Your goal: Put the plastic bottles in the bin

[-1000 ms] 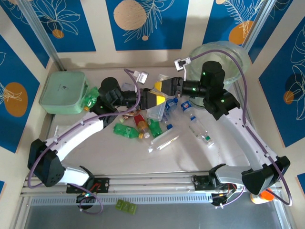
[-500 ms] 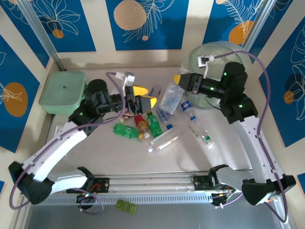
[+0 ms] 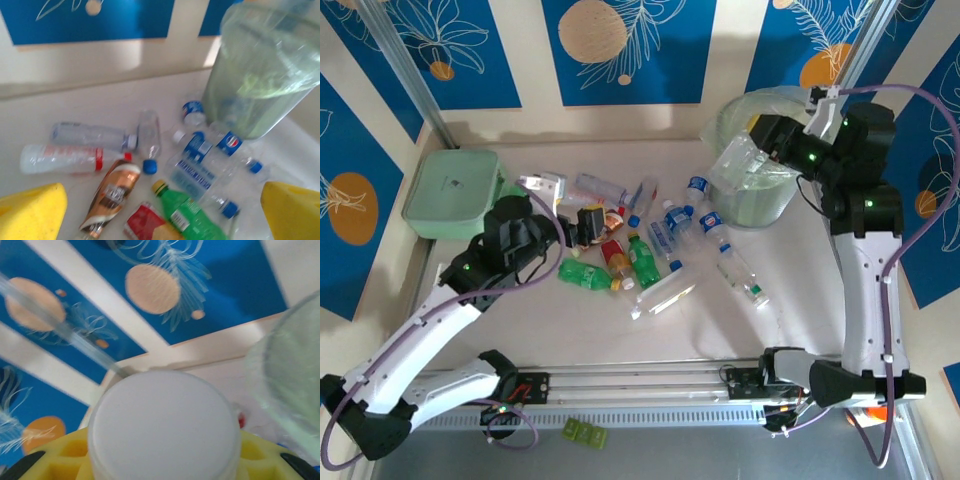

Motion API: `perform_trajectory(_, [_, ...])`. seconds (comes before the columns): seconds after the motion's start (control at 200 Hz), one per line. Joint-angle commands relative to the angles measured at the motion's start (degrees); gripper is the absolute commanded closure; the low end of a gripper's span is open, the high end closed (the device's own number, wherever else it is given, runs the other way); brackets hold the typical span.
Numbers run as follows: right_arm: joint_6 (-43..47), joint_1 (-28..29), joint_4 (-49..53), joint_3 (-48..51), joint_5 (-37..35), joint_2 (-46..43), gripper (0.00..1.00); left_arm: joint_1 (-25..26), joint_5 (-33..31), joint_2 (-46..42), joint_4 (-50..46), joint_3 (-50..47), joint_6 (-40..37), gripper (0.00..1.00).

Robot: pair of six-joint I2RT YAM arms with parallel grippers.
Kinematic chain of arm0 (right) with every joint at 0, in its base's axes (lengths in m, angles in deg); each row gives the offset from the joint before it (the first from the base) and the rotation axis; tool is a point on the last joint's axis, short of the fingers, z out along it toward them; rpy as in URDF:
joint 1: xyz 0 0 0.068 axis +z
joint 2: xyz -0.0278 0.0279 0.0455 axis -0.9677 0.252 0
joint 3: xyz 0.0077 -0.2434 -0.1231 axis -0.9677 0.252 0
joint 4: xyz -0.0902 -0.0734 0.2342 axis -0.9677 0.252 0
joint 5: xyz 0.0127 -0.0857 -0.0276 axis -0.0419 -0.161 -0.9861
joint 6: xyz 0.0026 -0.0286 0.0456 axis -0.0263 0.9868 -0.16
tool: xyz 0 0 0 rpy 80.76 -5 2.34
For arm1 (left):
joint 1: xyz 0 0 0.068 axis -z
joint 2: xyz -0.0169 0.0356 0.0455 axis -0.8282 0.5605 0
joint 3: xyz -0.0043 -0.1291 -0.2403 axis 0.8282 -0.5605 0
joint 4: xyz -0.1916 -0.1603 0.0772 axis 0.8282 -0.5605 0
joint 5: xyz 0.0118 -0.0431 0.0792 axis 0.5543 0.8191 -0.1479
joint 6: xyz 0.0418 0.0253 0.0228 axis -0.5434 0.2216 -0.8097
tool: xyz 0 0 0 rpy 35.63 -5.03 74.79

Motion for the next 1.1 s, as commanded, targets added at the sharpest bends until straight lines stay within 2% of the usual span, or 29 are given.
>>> perform_trajectory(0.0, [3.7, -1.0, 5.6, -3.8, -12.4, 2.5, 0.8, 0.2, -1.3, -0.7, 2.0, -2.8, 0.4, 0.02])
perform_trajectory(0.135, [5.5, -3.6, 6.5, -8.0, -19.1, 6.9, 0.8, 0.4, -0.1, 0.1, 2.9, -4.1, 1.5, 0.02])
perform_trajectory(0.235, [4.4, -6.2, 7.1, -12.5, -19.2, 11.9, 0.81, 1.3, -0.7, -0.1, 3.6, -4.4, 0.7, 0.02])
perform_trajectory(0.425, [5.6, -6.4, 7.3, -20.2, -21.1, 21.9, 0.8, 3.0, -2.1, -1.3, 3.6, -5.0, 0.4, 0.02])
perform_trajectory(0.54, [6.1, -6.4, 13.1, -29.5, -21.6, 31.2, 0.8, 4.3, -2.5, -1.9, 3.6, -4.9, -0.8, 0.02])
perform_trajectory(0.835, [8.8, -1.6, 22.8, -45.1, -24.5, 48.9, 0.8, 7.7, -3.9, -1.7, 4.3, -5.2, -2.3, 0.02])
perform_trajectory(1.095, [9.4, 1.5, 25.8, -46.9, -26.5, 57.8, 0.76, 8.9, -6.6, -2.8, 4.7, -5.7, -4.0, 0.02])
